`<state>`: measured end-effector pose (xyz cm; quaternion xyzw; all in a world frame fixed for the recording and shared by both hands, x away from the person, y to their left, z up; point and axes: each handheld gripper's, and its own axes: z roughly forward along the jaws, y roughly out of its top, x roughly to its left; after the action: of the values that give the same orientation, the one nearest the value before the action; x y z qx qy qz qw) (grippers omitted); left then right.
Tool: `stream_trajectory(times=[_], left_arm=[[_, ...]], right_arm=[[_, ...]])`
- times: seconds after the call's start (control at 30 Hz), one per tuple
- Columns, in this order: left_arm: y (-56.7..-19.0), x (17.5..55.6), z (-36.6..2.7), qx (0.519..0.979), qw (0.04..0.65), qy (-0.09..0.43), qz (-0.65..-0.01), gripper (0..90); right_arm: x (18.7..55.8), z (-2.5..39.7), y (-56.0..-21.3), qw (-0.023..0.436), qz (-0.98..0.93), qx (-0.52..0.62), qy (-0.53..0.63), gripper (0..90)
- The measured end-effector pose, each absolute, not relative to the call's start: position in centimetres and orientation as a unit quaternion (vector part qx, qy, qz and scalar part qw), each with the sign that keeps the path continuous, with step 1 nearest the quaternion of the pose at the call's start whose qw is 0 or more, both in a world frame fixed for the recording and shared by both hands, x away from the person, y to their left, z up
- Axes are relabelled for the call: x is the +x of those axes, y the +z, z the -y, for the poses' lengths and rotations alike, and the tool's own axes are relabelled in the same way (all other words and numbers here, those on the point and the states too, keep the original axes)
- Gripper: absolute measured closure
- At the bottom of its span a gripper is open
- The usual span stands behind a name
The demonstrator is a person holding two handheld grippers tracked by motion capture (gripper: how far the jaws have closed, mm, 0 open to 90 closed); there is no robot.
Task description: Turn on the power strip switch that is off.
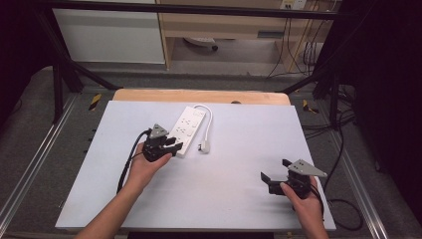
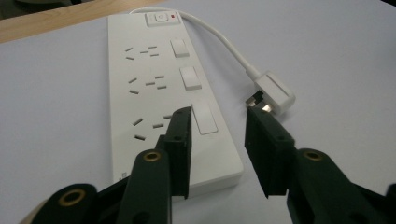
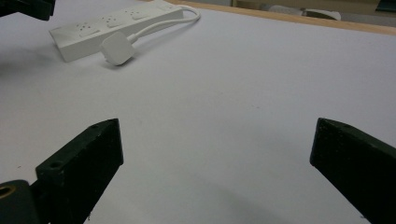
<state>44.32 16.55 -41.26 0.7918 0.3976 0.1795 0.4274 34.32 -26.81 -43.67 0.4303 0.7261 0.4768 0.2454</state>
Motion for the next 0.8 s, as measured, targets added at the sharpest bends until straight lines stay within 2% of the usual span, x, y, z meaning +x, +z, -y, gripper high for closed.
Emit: stream_trajectory(times=[0.3,0.63,0.8], left_arm=[[-41.6,45.0,-16.3,0.788,0.432,0.177,-0.402,76.5],[-42.5,46.0,-15.6,0.793,0.424,0.179,-0.398,78.9],[-42.6,46.4,-15.2,0.796,0.426,0.176,-0.393,83.1]], right_arm=[[34.3,26.9,-43.6,0.246,-0.725,0.431,0.478,3.0],[34.3,27.0,-43.6,0.246,-0.723,0.431,0.48,3.0],[34.3,27.1,-43.5,0.246,-0.723,0.431,0.481,3.0]])
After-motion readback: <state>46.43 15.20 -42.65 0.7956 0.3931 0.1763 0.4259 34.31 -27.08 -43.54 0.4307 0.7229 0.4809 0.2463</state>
